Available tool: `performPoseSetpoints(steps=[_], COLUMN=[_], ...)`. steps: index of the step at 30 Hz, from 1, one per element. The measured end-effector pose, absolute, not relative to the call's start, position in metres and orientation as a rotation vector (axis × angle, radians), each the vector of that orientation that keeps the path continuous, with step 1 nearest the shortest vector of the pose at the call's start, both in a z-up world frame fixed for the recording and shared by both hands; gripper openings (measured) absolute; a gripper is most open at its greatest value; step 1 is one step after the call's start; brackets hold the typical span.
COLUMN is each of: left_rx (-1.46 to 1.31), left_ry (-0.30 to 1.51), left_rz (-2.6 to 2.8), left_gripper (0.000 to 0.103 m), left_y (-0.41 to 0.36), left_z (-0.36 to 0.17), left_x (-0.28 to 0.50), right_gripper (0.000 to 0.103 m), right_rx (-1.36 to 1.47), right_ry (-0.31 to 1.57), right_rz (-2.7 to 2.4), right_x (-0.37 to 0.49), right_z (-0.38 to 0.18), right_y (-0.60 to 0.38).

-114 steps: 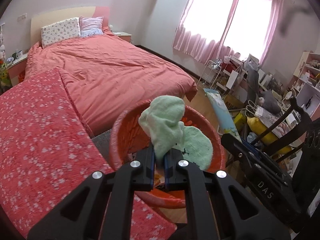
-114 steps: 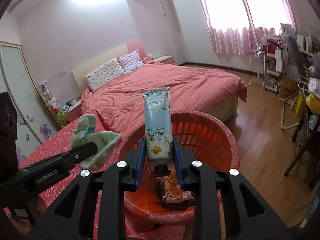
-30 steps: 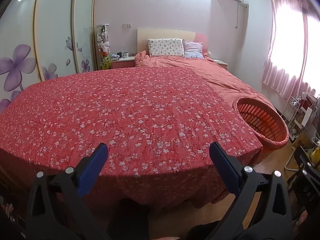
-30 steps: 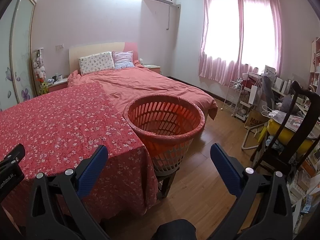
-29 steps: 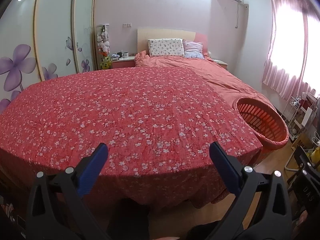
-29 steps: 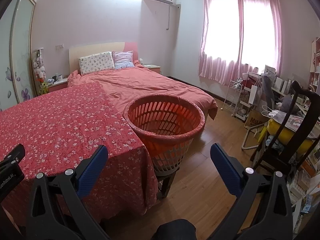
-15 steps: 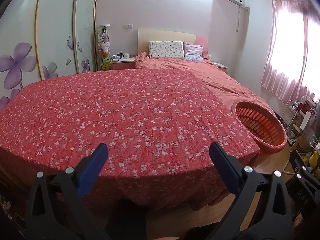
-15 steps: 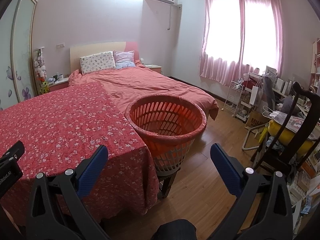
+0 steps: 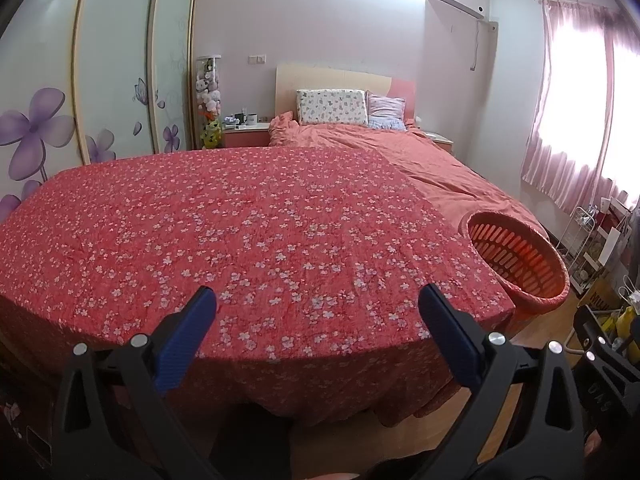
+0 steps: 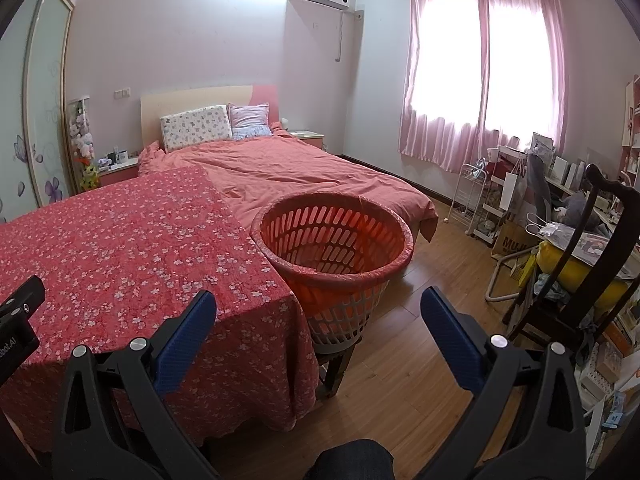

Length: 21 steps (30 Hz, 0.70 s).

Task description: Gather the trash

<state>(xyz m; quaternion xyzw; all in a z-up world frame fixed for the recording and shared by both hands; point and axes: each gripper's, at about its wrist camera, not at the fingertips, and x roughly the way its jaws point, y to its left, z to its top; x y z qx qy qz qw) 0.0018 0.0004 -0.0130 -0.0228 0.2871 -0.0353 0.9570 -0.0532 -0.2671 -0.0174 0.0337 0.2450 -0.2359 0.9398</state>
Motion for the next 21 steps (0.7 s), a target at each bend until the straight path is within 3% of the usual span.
performPoseSetpoints(steps=[21], left_rx=[-0.049], left_ry=[0.576], left_rz=[-0.073], left_gripper=[0.099], left_y=[0.0013], left_z=[-0.0114], left_x=[0.0005], right_gripper=[0.101], right_rx=[0.068], right_ry=[0.499], right_rz=[-0.480], right_x=[-0.0531], right_z=[-0.0173], right_y=[-0.2655])
